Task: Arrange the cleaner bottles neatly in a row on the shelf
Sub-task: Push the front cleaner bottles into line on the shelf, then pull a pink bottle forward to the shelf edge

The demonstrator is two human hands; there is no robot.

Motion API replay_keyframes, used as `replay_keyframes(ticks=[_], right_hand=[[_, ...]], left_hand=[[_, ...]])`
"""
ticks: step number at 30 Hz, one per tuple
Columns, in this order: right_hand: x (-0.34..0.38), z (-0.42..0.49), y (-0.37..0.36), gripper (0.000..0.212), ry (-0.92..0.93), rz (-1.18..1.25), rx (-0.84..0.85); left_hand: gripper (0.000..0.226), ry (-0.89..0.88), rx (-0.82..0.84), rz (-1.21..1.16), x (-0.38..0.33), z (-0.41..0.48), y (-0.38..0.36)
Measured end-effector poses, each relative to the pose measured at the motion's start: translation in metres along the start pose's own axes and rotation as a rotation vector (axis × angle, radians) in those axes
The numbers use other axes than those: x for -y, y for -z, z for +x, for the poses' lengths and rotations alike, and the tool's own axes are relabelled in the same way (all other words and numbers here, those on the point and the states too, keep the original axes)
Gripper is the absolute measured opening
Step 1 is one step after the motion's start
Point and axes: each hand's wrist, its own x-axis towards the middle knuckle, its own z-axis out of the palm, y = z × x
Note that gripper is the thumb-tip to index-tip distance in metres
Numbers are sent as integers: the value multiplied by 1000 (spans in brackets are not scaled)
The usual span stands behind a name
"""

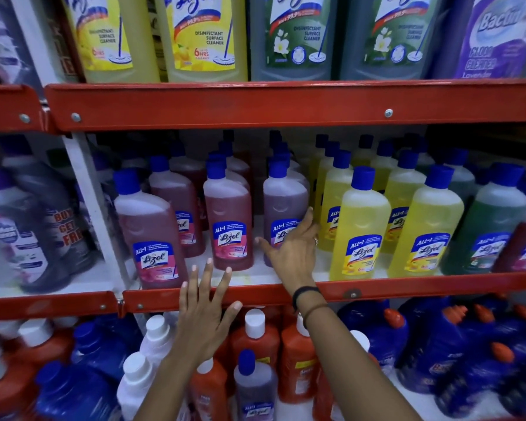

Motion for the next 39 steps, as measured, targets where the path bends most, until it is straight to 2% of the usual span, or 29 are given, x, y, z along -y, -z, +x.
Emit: replay_keyframes(ticks=[7, 18, 21, 25, 27, 29, 32, 34, 39], right_hand=[[-3, 0, 1, 102, -57, -6, -17], [-7, -36, 26, 105, -38, -114, -68], [-8, -44, 30, 98, -52, -135, -75], [-14, -60, 30, 95, -44, -48, -116], [-11, -79, 25, 92, 16, 41, -240], [4, -97, 18, 80, 149, 181, -307], [37, -100, 3, 68, 296, 298, -192], [56, -88, -10, 73, 291, 268, -138], [80, -54, -50, 102, 113, 54, -69]], left_hand=[[65, 0, 16, -6, -1, 0, 1], [63, -24, 22, -40, 8, -19, 9], [62, -6, 24, -77, 13, -26, 12], [61, -24, 64, -69, 19, -30, 22], [60, -42, 83, -43, 23, -32, 26], [60, -54, 94, -26, 27, -33, 29], [60, -79, 104, -13, 35, -35, 32], [62, -92, 103, 12, 40, -37, 34], [63, -106, 96, 33, 57, -39, 34]])
